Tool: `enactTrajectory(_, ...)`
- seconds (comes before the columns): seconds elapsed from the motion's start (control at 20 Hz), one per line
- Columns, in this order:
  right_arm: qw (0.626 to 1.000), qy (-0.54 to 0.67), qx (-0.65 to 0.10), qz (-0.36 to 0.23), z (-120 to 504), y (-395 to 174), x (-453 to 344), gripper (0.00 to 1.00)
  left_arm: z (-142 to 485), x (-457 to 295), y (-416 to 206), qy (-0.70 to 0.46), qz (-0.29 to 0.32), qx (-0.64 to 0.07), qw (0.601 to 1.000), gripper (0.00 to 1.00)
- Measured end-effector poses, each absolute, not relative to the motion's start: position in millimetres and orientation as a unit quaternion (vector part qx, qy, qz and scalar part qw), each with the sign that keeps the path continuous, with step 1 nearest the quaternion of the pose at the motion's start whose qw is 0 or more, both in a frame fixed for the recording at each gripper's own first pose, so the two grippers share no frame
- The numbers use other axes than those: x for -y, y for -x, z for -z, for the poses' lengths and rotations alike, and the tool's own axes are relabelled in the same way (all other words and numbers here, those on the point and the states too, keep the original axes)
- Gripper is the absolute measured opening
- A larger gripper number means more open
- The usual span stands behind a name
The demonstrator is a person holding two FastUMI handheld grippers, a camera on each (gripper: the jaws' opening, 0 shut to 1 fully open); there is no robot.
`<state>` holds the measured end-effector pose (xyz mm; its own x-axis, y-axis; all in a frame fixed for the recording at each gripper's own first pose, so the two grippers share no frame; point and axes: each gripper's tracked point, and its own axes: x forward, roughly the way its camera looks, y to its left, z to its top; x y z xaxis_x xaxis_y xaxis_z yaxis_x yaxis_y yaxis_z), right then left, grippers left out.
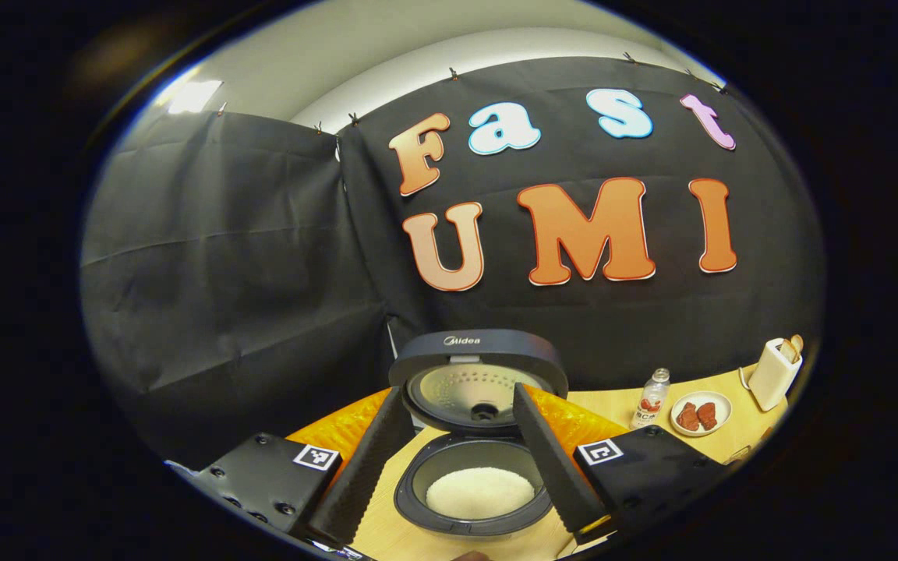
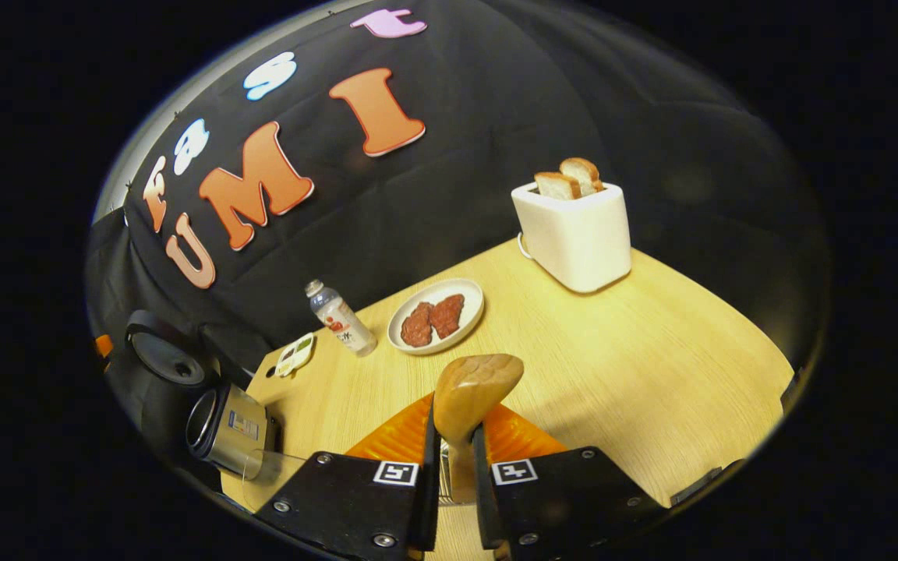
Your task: Close the left gripper, press the button to open the rice cooker; take a wooden spoon from the chopstick holder with the right hand, scoop a spoonful of rice and pour it into the rice cooker, then put the wooden spoon back into the chopstick holder.
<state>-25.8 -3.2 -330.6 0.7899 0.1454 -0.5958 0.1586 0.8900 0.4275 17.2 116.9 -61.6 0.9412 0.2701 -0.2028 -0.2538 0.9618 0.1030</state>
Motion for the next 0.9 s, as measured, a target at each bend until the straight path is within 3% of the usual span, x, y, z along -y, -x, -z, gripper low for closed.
enactTrajectory(0.05,0.915,-0.231,-0.330,0.014,332,24,11,0.21,59,-115,-22,-0.034,-0.127,-0.106,0.986,1.00)
enactTrajectory(0.2,0.909,-0.233,-0.345,0.029,324,33,24,0.32,49,-105,-40,-0.018,-0.094,-0.111,0.989,0.87)
enactTrajectory(0.25,0.909,-0.233,-0.344,0.030,320,34,26,0.38,44,-104,-47,-0.012,-0.086,-0.111,0.990,0.89)
enactTrajectory(0.3,0.911,-0.226,-0.342,0.033,315,35,33,0.51,39,-103,-55,-0.009,-0.078,-0.112,0.991,0.91)
enactTrajectory(0.5,0.931,-0.188,-0.311,0.039,279,39,56,0.73,34,-109,-92,-0.014,-0.072,-0.137,0.988,1.00)
enactTrajectory(0.6,0.938,-0.169,-0.299,0.040,264,42,63,0.76,27,-120,-112,-0.025,-0.084,-0.141,0.986,1.00)
enactTrajectory(0.65,0.942,-0.161,-0.292,0.042,256,42,68,0.76,26,-126,-123,-0.031,-0.089,-0.146,0.985,0.95)
enactTrajectory(0.75,0.947,-0.150,-0.281,0.045,244,43,75,0.76,28,-134,-143,-0.033,-0.090,-0.156,0.983,1.00)
enactTrajectory(0.8,0.948,-0.149,-0.276,0.047,240,43,78,0.76,34,-140,-151,-0.032,-0.092,-0.170,0.981,0.95)
enactTrajectory(0.9,0.949,-0.150,-0.272,0.053,234,44,83,0.76,45,-147,-167,-0.026,-0.090,-0.191,0.977,0.95)
